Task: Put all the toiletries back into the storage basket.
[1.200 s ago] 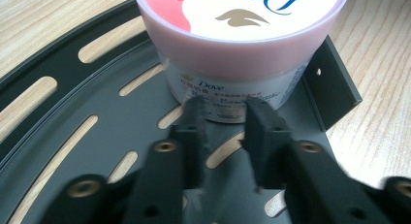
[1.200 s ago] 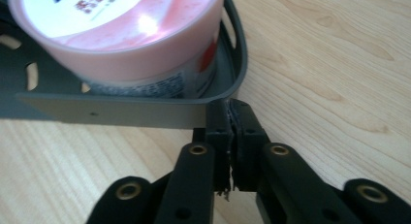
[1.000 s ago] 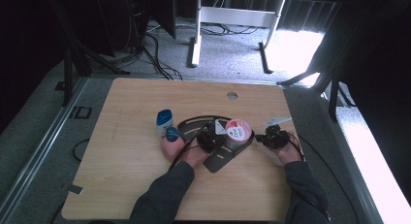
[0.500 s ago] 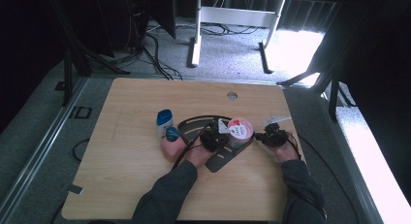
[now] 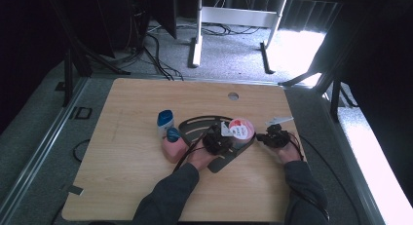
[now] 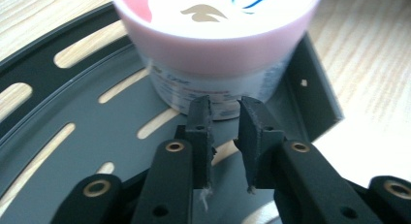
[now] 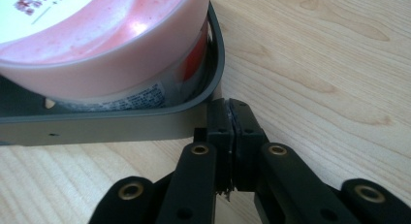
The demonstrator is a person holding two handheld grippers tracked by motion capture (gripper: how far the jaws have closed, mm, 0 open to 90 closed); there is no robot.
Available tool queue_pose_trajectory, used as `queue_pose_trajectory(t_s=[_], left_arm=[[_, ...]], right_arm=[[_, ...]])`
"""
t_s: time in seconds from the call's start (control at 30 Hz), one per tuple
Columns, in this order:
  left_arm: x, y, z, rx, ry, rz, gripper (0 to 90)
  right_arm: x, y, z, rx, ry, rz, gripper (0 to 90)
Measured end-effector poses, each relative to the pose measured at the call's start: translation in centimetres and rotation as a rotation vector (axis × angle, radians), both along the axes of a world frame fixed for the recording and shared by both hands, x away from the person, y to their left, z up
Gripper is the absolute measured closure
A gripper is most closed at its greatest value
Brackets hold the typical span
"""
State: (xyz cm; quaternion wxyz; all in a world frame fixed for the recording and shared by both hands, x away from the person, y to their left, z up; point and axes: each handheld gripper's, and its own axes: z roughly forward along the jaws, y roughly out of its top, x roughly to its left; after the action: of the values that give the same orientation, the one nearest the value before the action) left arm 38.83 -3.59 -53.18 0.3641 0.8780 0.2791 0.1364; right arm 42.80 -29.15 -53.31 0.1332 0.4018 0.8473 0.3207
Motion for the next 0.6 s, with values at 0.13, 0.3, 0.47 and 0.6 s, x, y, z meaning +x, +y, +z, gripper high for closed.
queue_pose_trajectory(t_s=[0.13, 0.3, 0.47, 0.6], left_arm=[[-0.4, 0.5, 0.3, -0.024, 0.011, -0.004, 69.8], [-1.3, 1.4, 0.4, -0.028, 0.033, 0.000, 65.6], [-2.3, 2.2, 0.1, -0.037, 0.050, 0.003, 63.3], [-2.9, 3.0, 0.1, -0.053, 0.066, 0.018, 61.4]], right_arm=[[-0.4, -0.3, 0.1, -0.003, -0.008, 0.008, 85.9], [-1.4, -0.5, 0.0, -0.005, -0.014, 0.019, 79.3], [-3.1, -0.2, -0.3, -0.016, -0.028, 0.046, 71.3], [-5.3, -0.3, -0.8, -0.002, -0.054, 0.032, 63.9]])
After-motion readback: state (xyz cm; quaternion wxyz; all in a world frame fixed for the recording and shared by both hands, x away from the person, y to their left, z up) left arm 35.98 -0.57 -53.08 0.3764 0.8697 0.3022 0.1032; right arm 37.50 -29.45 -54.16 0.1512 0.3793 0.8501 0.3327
